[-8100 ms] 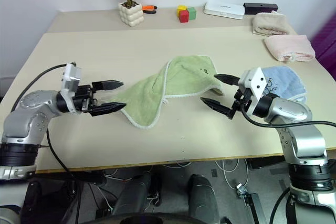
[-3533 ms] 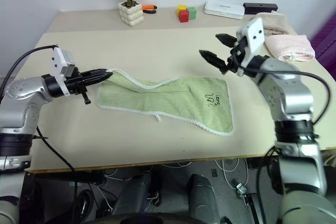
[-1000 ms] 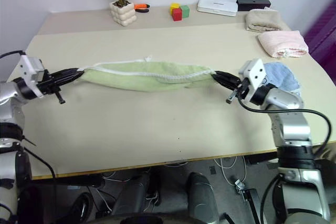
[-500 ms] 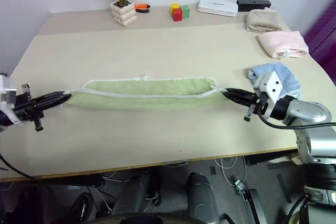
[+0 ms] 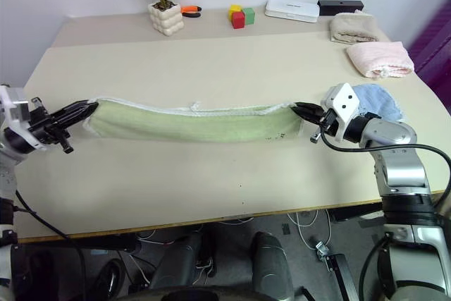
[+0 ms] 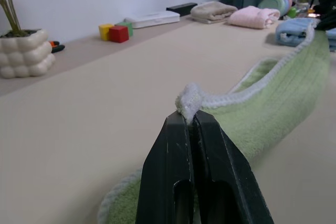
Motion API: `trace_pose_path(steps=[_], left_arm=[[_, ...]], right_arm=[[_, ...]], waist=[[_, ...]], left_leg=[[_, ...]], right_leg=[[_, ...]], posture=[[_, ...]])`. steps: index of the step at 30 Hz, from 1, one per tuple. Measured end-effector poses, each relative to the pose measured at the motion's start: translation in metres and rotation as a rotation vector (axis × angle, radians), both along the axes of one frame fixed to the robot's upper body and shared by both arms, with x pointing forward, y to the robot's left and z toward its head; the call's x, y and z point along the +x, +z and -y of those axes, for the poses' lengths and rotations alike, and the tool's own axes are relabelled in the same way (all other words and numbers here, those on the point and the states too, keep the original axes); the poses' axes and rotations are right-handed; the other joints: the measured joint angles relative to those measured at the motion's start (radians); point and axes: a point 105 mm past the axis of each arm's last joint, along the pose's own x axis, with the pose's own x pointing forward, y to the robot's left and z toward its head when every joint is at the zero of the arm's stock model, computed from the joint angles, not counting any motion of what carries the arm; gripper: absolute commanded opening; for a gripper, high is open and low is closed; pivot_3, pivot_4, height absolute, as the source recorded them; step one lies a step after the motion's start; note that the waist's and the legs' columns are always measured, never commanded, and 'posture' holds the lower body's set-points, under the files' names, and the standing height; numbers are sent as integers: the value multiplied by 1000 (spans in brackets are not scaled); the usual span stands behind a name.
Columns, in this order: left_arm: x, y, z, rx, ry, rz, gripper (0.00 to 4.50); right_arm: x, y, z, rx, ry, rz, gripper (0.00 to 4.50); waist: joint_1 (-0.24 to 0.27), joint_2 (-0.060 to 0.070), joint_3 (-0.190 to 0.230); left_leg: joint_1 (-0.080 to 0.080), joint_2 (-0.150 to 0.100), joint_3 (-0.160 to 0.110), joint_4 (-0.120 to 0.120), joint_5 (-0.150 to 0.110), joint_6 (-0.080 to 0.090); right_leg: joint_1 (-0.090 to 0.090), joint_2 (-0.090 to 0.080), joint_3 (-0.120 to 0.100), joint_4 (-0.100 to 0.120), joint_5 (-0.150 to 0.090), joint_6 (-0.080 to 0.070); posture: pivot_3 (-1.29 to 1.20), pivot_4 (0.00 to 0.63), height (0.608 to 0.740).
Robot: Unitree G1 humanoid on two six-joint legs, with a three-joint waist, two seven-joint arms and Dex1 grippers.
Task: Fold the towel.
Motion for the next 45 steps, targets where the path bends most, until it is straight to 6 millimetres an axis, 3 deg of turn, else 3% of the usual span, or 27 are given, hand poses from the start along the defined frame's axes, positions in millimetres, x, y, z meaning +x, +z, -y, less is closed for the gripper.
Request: trace_pose_path(steps=[7, 14, 24, 26, 29, 34, 36, 41, 44, 45], left_arm=[[18, -12, -8, -5, 99, -3, 0], [29, -30, -12, 3, 163, -53, 0], [39, -45, -22, 21, 272, -98, 0], [41, -51, -20, 49, 282, -111, 634], [41, -57, -19, 53, 276, -142, 1896], [45, -52, -18, 41, 275, -138, 4500], [47, -51, -19, 34, 286, -136, 4500], [51, -46, -27, 7, 347, -117, 4500], [53, -38, -33, -46, 371, -110, 3303], [52, -34, -36, -74, 378, -105, 2743]], right_arm=[[21, -4, 4, -24, -62, 17, 39], [37, -14, -5, -55, -89, 18, 39], [46, -28, -9, -76, -115, -2, 39], [47, -30, -9, -89, -118, -2, 0], [48, -35, -6, -75, -131, -47, 919], [49, -38, -12, -44, -118, -71, 3578], [50, -38, -11, -42, -132, -65, 4474], [50, -38, -9, -41, -146, -68, 4474], [52, -37, -5, -20, -180, -82, 3679], [53, -33, -2, -3, -200, -71, 3121]], waist=[[0, 0, 0], [-4, 0, 0], [-5, 0, 0], [-5, 0, 0], [-5, 0, 0], [-4, 0, 0], [-4, 0, 0], [-5, 0, 0], [-5, 0, 0], [-5, 0, 0]], left_leg=[[0, 0, 0, 0, 0, 0], [1, 0, 1, 0, 0, 0], [1, 0, 1, 0, 0, 0], [1, 0, 1, 0, 0, 0], [1, 0, 1, 0, 0, 0], [1, 0, 1, 0, 0, 0], [1, 0, 1, 0, 0, 0], [1, 0, 1, 0, 0, 0], [1, 0, 1, 0, 0, 0], [1, 0, 1, 0, 0, 0]], right_leg=[[0, 0, 0, 0, 0, 0], [0, 0, 0, 1, 0, 0], [1, 0, 0, 1, 0, 0], [1, 0, 0, 1, 0, 0], [1, 0, 0, 1, 0, 0], [1, 0, 0, 1, 0, 0], [1, 0, 0, 1, 0, 0], [1, 0, 0, 1, 0, 0], [1, 0, 0, 1, 0, 0], [1, 0, 0, 1, 0, 0]], posture=[[0, 150, 740], [0, 150, 740], [0, 150, 740], [0, 150, 740], [0, 150, 740], [0, 150, 740], [0, 150, 740], [0, 150, 740], [0, 150, 740], [0, 150, 740]])
